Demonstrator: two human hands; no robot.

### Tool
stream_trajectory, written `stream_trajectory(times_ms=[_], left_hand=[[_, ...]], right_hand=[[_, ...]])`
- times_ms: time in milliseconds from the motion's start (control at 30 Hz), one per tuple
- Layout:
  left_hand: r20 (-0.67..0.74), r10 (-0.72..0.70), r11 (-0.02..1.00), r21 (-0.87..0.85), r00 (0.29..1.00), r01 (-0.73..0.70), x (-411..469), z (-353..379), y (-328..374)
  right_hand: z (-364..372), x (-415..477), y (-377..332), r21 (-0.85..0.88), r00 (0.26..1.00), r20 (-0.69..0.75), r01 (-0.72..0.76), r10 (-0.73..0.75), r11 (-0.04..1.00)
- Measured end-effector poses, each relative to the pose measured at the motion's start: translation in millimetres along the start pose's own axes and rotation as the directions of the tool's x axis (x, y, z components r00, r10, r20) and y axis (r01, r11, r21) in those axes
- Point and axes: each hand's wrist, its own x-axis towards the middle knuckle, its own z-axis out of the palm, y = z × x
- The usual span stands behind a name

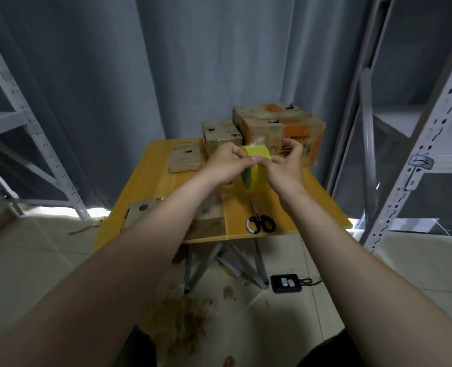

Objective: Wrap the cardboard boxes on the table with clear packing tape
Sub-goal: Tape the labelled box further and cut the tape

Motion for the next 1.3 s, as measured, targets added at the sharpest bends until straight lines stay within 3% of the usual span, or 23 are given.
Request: stream_trajectory(times_ms=[67, 167, 267, 333, 400, 467, 533, 633, 733, 800, 867, 1100, 1300], left_hand=[[0.127, 0.023, 0.985, 0.166, 0.992, -0.044, 4.4, -15.9, -6.7], [0.348, -0.147, 0.879, 0.474, 0.926, -0.039, 7.2, -43.7, -22.5], [0.442, -0.502, 0.619, 0.784, 0.744, -0.047, 8.0, -61.6, -37.7], [0.444, -0.608, 0.518, 0.85, 0.658, -0.095, 7.2, -65.0, -54.4], [0.431, -0.58, 0.485, 0.865, 0.691, -0.133, 5.2, -66.6, -75.8], [0.399, -0.458, 0.568, 0.819, 0.795, -0.084, 3.8, -70.1, -92.7], [0.321, -0.324, 0.694, 0.72, 0.89, -0.007, 4.0, -76.0, -100.5], [0.145, -0.182, 0.808, 0.585, 0.973, 0.064, 9.8, -81.4, -103.5], [-0.033, -0.109, 0.873, 0.475, 0.993, 0.112, 12.9, -73.6, -98.7], [-0.133, -0.048, 0.888, 0.448, 0.99, 0.103, 14.0, -62.9, -96.6], [-0.196, 0.003, 0.888, 0.452, 0.981, 0.087, 16.6, -54.5, -97.3], [-0.265, 0.097, 0.823, 0.564, 0.959, 0.073, 21.0, -29.5, -96.7], [-0.286, 0.067, 0.853, 0.514, 0.956, 0.094, 22.3, -32.7, -102.7]], right_hand=[[-3.0, 14.5, 9.1, -0.181, 0.999, -0.02, 0.037, -0.041, 0.983], [-7.6, 23.6, 27.4, -0.614, 0.993, 0.02, 0.105, -0.118, 0.782], [-7.1, 28.3, 45.9, -0.797, 0.997, 0.075, 0.081, -0.034, 0.599], [-4.4, 30.5, 54.7, -0.844, 0.996, 0.091, 0.083, -0.012, 0.53], [0.6, 32.0, 60.0, -0.85, 0.995, 0.093, 0.067, 0.024, 0.522], [7.0, 29.4, 57.5, -0.848, 0.996, 0.093, 0.075, 0.007, 0.524], [17.9, 24.9, 46.9, -0.798, 0.992, 0.1, 0.124, -0.072, 0.59], [40.7, 17.9, 22.7, -0.508, 0.978, 0.105, 0.211, -0.183, 0.835], [67.5, 17.0, 4.8, -0.082, 0.997, 0.083, -0.001, 0.008, 0.997], [84.9, 20.8, 2.2, 0.106, 0.98, 0.127, -0.166, 0.152, 0.98], [96.3, 26.4, 5.1, 0.141, 0.98, 0.102, -0.185, 0.172, 0.973], [114.2, 36.3, 25.4, 0.14, 0.992, -0.088, -0.077, 0.09, 0.987], [126.0, 42.1, 32.3, 0.194, 0.967, -0.255, 0.044, 0.007, 0.98]])
